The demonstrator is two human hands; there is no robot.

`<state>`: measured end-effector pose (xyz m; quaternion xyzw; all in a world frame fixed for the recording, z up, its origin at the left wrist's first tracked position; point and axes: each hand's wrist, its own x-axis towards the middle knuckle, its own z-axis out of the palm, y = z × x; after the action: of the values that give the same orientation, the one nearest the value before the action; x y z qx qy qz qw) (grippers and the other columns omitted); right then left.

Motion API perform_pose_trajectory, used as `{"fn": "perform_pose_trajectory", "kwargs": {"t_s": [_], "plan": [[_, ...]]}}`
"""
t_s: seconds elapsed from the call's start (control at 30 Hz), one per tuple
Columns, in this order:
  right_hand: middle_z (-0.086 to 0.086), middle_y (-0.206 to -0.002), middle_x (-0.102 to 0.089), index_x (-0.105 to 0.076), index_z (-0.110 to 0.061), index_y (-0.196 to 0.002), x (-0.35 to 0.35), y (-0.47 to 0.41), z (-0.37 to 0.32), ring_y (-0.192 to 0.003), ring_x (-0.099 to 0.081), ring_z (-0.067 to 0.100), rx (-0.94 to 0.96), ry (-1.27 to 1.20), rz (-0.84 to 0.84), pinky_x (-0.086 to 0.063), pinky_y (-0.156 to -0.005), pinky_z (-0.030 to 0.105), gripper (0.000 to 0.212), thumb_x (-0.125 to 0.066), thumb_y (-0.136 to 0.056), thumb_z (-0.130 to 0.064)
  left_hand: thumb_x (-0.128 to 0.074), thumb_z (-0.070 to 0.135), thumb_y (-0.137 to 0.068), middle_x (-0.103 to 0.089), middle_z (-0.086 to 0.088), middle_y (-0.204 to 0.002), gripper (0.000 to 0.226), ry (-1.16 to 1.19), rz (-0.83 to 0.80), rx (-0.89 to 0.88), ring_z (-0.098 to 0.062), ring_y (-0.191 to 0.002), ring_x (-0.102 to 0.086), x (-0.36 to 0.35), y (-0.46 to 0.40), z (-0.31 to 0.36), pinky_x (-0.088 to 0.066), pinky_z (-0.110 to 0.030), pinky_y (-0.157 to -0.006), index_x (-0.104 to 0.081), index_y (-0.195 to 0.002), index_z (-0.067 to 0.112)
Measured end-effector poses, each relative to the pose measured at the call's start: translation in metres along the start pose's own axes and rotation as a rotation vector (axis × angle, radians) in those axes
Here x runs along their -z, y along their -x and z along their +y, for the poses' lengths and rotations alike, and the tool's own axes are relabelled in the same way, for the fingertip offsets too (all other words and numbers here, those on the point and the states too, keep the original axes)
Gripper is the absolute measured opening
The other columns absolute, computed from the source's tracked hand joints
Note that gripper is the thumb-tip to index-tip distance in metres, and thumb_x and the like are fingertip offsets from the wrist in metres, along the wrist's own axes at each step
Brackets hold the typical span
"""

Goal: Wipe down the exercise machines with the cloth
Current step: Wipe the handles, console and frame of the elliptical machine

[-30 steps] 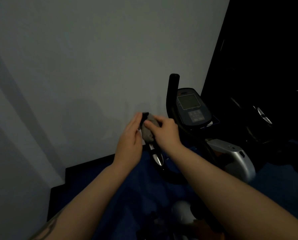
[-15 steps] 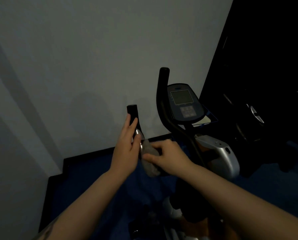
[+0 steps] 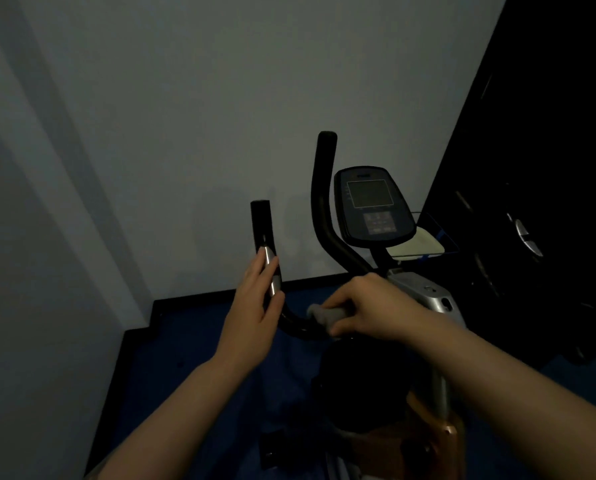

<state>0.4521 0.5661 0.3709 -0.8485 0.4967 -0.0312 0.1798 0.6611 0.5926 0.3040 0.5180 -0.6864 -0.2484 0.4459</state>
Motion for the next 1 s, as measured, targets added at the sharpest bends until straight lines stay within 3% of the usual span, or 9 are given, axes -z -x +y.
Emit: {"fn": "perform_pose_trajectory", "kwargs": {"t_s": [0.1,0.23,0.33,0.43,0.53,0.63,0.77,0.87,1.0], "plan": [[-0.007,-0.109,-0.069,-0.067,-0.032,-0.118,-0.013,-0.002,-0.009,-0.101,-0.061,0.009,0.030,-0.014,0.038,-0.045,-0.083,0.021,0.042,-0.077,-0.077,-0.036,-0.049,0.014,-0.100,-0.009,0.021,-0.159,0.061,0.018,0.020,0.014,0.006,-0.143,-0.012,-0.001,0.008,0.003,-0.017,-0.014,-0.115,-0.022,-0.152,0.030],[-0.007,-0.114,-0.067,-0.065,-0.031,-0.122,-0.009,-0.003,-0.008,-0.106,-0.060,0.010,0.092,-0.021,-0.035,-0.048,-0.092,0.029,0.043,-0.075,-0.081,-0.031,-0.047,0.014,-0.100,-0.009,0.021,-0.159,0.060,-0.005,0.045,0.049,0.010,-0.142,-0.011,-0.008,0.013,0.006,-0.013,0.000,-0.106,-0.022,-0.152,0.029],[-0.005,-0.115,-0.067,-0.069,-0.027,-0.116,0.008,0.002,0.011,-0.108,-0.060,0.013,0.044,0.108,-0.068,-0.049,-0.094,0.033,0.038,-0.077,-0.079,-0.029,-0.048,0.012,-0.100,-0.010,0.025,-0.157,0.061,-0.013,0.037,0.058,0.013,-0.140,-0.013,-0.005,0.015,0.009,-0.015,0.000,-0.106,-0.022,-0.150,0.033],[-0.003,-0.105,-0.070,-0.074,-0.024,-0.105,-0.005,-0.002,-0.003,-0.098,-0.062,0.014,0.065,0.041,0.020,-0.047,-0.081,0.025,0.031,-0.079,-0.075,-0.031,-0.048,0.012,-0.100,-0.010,0.028,-0.156,0.062,-0.012,0.040,0.065,0.016,-0.138,-0.014,-0.005,0.019,0.012,-0.015,0.002,-0.104,-0.020,-0.145,0.042],[-0.003,-0.109,-0.070,-0.070,-0.026,-0.116,-0.016,-0.010,-0.021,-0.100,-0.062,0.011,0.038,-0.143,0.051,-0.048,-0.084,0.024,0.041,-0.078,-0.077,-0.035,-0.048,0.010,-0.100,-0.010,0.028,-0.155,0.062,-0.010,0.062,0.058,0.017,-0.137,-0.014,-0.007,0.020,0.013,-0.015,0.001,-0.105,-0.020,-0.145,0.042],[-0.001,-0.110,-0.070,-0.066,-0.033,-0.121,-0.016,-0.002,-0.016,-0.104,-0.062,0.015,0.026,-0.070,0.088,-0.050,-0.088,0.032,0.037,-0.066,-0.086,-0.045,-0.049,0.009,-0.099,-0.015,0.026,-0.155,0.059,-0.001,0.048,0.044,0.013,-0.139,-0.018,-0.002,0.018,0.011,-0.017,-0.005,-0.109,-0.025,-0.145,0.038],[-0.001,-0.132,-0.059,-0.039,-0.038,-0.144,-0.012,0.016,-0.013,-0.119,-0.055,0.019,-0.052,0.049,-0.020,-0.042,-0.092,0.028,0.051,-0.054,-0.095,-0.039,-0.051,0.008,-0.098,-0.031,0.020,-0.152,0.051,-0.020,0.078,0.015,0.007,-0.137,-0.029,0.010,0.013,0.003,-0.023,-0.011,-0.110,-0.041,-0.143,0.030],[-0.004,-0.127,-0.063,-0.055,-0.033,-0.134,-0.017,0.001,-0.037,-0.117,-0.057,0.015,-0.070,-0.043,0.079,-0.044,-0.094,0.026,0.045,-0.064,-0.090,-0.035,-0.051,0.004,-0.097,-0.047,0.012,-0.141,0.042,-0.043,0.130,-0.013,0.011,-0.125,-0.041,0.015,0.003,0.000,-0.029,-0.003,-0.100,-0.053,-0.133,0.026],[-0.002,-0.096,-0.073,-0.073,-0.025,-0.106,-0.033,-0.016,-0.062,-0.089,-0.065,0.011,-0.180,-0.307,0.258,-0.053,-0.079,0.034,0.026,-0.065,-0.088,-0.041,-0.047,0.002,-0.098,-0.050,0.005,-0.137,0.040,-0.036,0.136,-0.060,0.018,-0.118,-0.041,0.024,-0.016,0.000,-0.029,0.001,-0.093,-0.052,-0.132,0.022]]}}
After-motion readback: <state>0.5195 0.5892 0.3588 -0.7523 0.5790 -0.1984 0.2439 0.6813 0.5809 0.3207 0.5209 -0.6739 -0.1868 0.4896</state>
